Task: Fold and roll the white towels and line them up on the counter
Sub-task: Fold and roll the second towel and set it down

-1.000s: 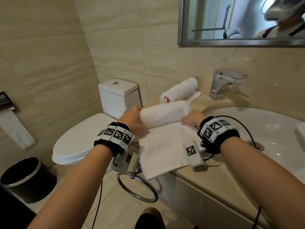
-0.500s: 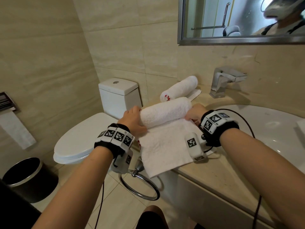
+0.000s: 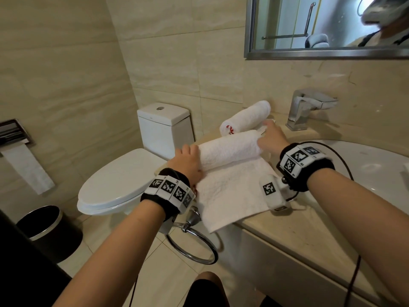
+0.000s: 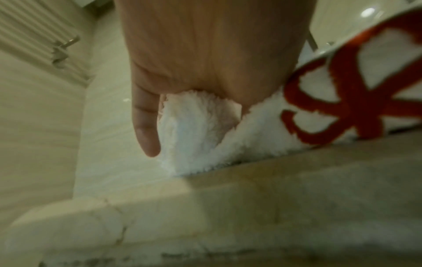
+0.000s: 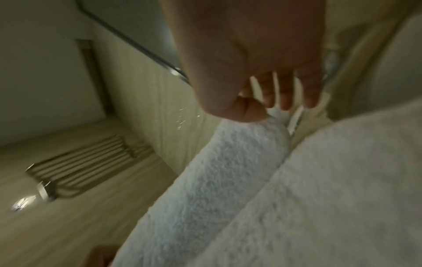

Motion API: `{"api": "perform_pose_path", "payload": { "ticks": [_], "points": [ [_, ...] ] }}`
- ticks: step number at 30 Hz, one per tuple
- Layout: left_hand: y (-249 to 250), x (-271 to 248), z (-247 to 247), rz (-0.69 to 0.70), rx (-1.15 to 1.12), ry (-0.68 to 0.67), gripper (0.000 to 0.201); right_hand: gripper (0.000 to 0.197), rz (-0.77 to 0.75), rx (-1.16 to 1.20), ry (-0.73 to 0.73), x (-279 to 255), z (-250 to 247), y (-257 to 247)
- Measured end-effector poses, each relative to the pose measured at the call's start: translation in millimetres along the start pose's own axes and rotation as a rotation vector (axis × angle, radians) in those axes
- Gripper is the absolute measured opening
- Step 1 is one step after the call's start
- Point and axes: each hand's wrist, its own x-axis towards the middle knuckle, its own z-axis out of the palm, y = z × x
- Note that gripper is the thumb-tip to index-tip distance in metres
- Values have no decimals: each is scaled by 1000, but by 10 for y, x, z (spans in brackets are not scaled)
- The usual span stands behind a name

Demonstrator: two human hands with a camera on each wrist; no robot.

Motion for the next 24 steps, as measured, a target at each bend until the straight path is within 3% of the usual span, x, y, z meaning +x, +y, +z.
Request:
{"api": "perform_pose_path", "payload": {
  "ticks": [2,5,7,10,13,19,24],
  "points": [
    [8,-27,25,33,4,13,57,73,-286,-42,-72,-94,-71,-125],
    [-38,-42,32,91,-87,-22,72,77,-567,-589,-279,-236,-22,-304],
    [-89,-65,16,104,-225,-48,84,72,-565,-817,-370,-273,116,-365],
    [-192,-131,136,-45,-597,-4,101,64,-517,-710,-382,-280,238,-370],
    [-264,-245,253,-155,-1017,-42,91,52,-545,-684,-355,-301,202,-371],
    [-410,-283,362,-57,-1049,-111,92,37,-580,-780,-333,-407,169,-419],
    [-435,-303,304,-56,-1245,-81,36,43,-568,-768,-436,-511,19,-410]
  ]
}}
